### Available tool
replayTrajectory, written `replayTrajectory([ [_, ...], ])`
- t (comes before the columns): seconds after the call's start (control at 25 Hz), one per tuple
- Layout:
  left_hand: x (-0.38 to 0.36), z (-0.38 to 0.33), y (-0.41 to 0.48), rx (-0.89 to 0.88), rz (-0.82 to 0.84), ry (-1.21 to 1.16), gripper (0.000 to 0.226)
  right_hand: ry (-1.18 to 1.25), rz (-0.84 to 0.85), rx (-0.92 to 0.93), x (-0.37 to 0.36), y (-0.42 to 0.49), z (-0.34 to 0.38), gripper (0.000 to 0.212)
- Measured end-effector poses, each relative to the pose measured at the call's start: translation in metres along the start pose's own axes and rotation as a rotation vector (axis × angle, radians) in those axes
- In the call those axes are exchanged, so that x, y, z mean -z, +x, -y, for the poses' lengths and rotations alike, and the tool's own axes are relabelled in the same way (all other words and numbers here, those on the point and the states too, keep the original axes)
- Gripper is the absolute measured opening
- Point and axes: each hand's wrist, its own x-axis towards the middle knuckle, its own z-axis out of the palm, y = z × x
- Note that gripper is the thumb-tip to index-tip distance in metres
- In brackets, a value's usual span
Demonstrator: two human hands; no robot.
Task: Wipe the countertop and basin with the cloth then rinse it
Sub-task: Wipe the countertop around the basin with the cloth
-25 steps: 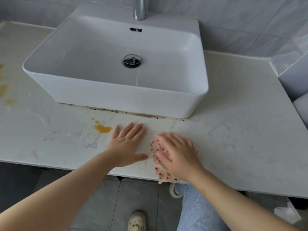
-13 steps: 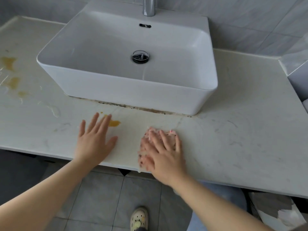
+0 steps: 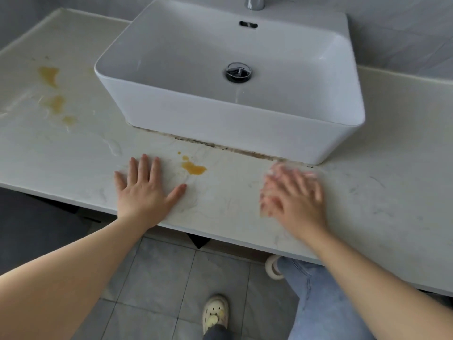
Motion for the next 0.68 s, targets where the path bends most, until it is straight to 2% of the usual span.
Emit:
replayTrajectory([
  [0.04,-0.001,0.0,0.0,-0.002,-0.007,-0.005,0.095,0.037,0.009,-0.197,0.0,0.007,-0.004,0.058],
  [0.08,-0.002,0.0,0.0,-0.002,-0.015,-0.008,0.095,0.072,0.001,-0.31,0.002,0.012,0.006,0.054],
  [0.12,-0.003,0.0,0.001,-0.003,-0.022,-0.007,0.096,0.112,0.006,-0.314,0.002,0.012,0.028,0.053],
  [0.16,-0.002,-0.001,0.0,-0.003,-0.02,-0.002,0.096,0.126,0.013,-0.204,0.001,0.008,0.054,0.052],
  [0.24,0.001,-0.001,0.001,0.006,-0.01,-0.004,0.096,0.048,0.055,0.179,-0.003,-0.008,0.083,0.052],
  [0.28,0.002,-0.001,0.002,0.002,-0.004,0.006,0.097,0.018,0.068,0.302,-0.002,-0.007,0.076,0.053],
  [0.32,0.003,-0.002,0.004,-0.007,-0.001,0.027,0.097,0.011,0.053,0.321,0.0,0.003,0.06,0.055],
  [0.36,0.003,-0.002,0.005,-0.019,0.0,0.052,0.097,0.025,0.025,0.219,0.001,0.014,0.04,0.057],
  [0.4,0.003,-0.002,0.006,-0.03,0.0,0.07,0.097,0.028,0.004,0.039,0.002,0.021,0.025,0.057],
  [0.48,0.002,-0.001,0.006,-0.036,-0.007,0.061,0.099,0.08,-0.009,-0.212,0.001,0.021,0.031,0.053],
  [0.52,0.002,0.0,0.006,-0.035,-0.016,0.044,0.1,0.118,-0.024,-0.188,-0.003,0.016,0.05,0.053],
  [0.64,0.001,0.002,0.004,-0.041,-0.042,0.013,0.102,0.041,-0.062,0.272,-0.013,-0.013,0.088,0.051],
  [0.68,0.001,0.002,0.004,-0.041,-0.044,0.01,0.102,0.023,-0.09,0.316,-0.013,-0.007,0.075,0.053],
])
